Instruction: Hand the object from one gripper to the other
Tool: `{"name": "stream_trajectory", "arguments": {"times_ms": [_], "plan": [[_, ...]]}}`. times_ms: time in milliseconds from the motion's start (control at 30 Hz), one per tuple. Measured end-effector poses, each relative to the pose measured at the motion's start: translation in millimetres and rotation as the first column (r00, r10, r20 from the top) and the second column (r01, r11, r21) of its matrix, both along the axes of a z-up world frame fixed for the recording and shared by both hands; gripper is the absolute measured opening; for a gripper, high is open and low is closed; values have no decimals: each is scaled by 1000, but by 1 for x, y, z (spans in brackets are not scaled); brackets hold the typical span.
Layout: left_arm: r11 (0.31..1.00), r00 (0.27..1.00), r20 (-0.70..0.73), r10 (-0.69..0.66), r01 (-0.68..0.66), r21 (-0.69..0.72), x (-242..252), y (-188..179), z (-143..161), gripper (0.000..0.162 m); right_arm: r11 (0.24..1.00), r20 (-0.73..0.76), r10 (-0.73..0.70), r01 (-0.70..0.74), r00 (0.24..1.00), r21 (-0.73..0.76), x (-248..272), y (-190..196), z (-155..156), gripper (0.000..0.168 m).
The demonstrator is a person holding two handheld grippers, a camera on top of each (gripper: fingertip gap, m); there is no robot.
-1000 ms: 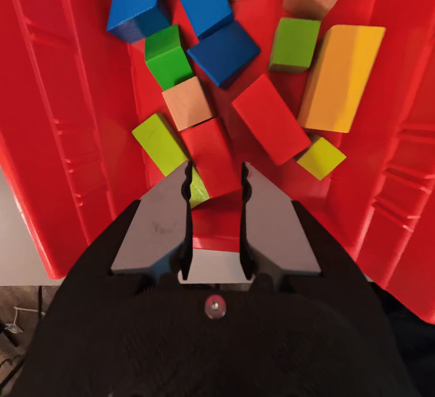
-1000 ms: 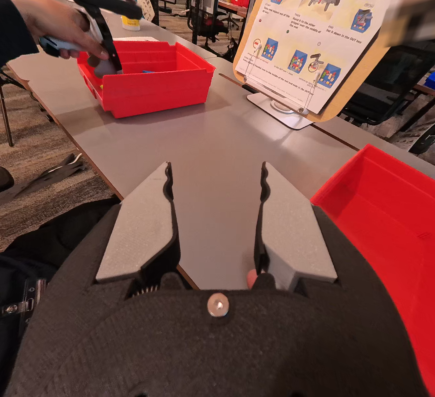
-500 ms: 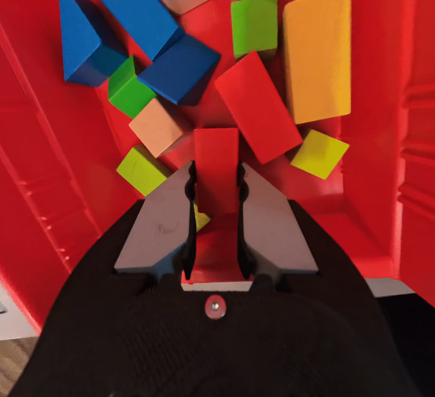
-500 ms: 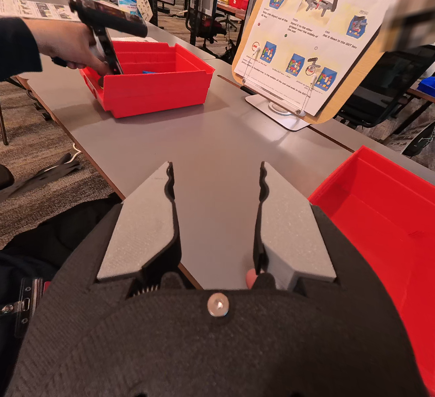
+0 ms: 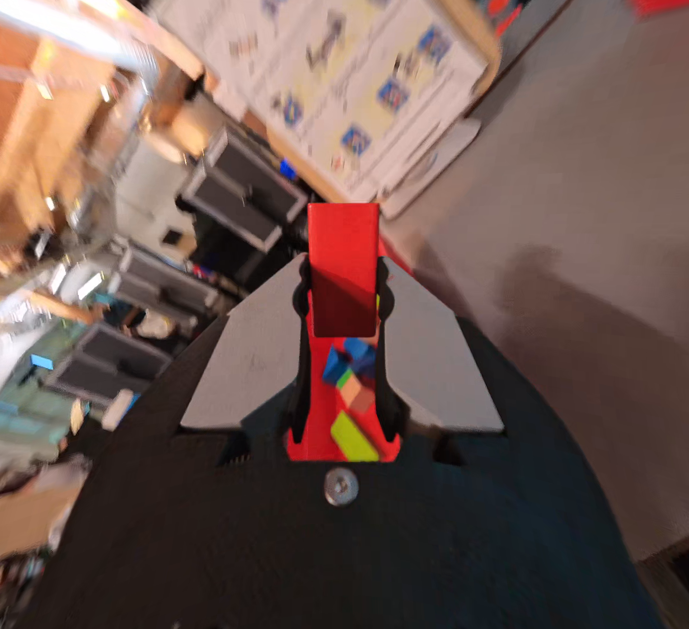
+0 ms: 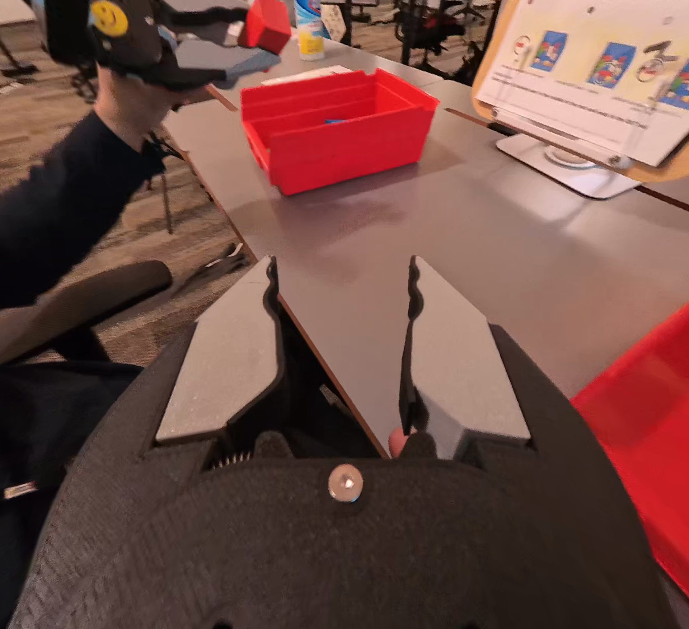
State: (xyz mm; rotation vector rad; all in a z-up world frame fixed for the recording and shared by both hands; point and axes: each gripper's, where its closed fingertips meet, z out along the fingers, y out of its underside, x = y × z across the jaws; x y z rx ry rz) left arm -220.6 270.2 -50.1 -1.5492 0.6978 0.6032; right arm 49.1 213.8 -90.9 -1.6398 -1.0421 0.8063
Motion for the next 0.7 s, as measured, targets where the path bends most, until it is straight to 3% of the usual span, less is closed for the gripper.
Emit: {"name": "stream_trajectory", "arguments": {"times_ms": [133, 233, 333, 467, 567, 700], "plan": [[964, 972, -106, -211, 225, 144, 98, -27, 21, 33, 997, -77, 78, -77, 994, 16, -19, -19, 32, 68], [894, 915, -197, -353, 392, 217, 166, -44, 17, 32, 996, -106, 93, -92, 990, 15, -33, -22, 47, 69], [842, 869, -289, -402, 475, 256, 209, -58, 7, 32, 995, -136, 103, -104, 985, -4, -39, -21, 48, 68], [809, 839, -326, -436, 524, 265, 236, -65, -4, 32, 991, -147, 122, -128, 982, -31, -39, -22, 38, 60], [811, 826, -347, -445, 536, 235, 245, -62, -16, 32, 987, -118, 150, -156, 982, -43, -41, -22, 26, 35], [845, 819, -404, -407, 506, 174, 245, -53, -33, 32, 995, -50, 94, -96, 994, -24, -44, -9, 13, 33]]}}
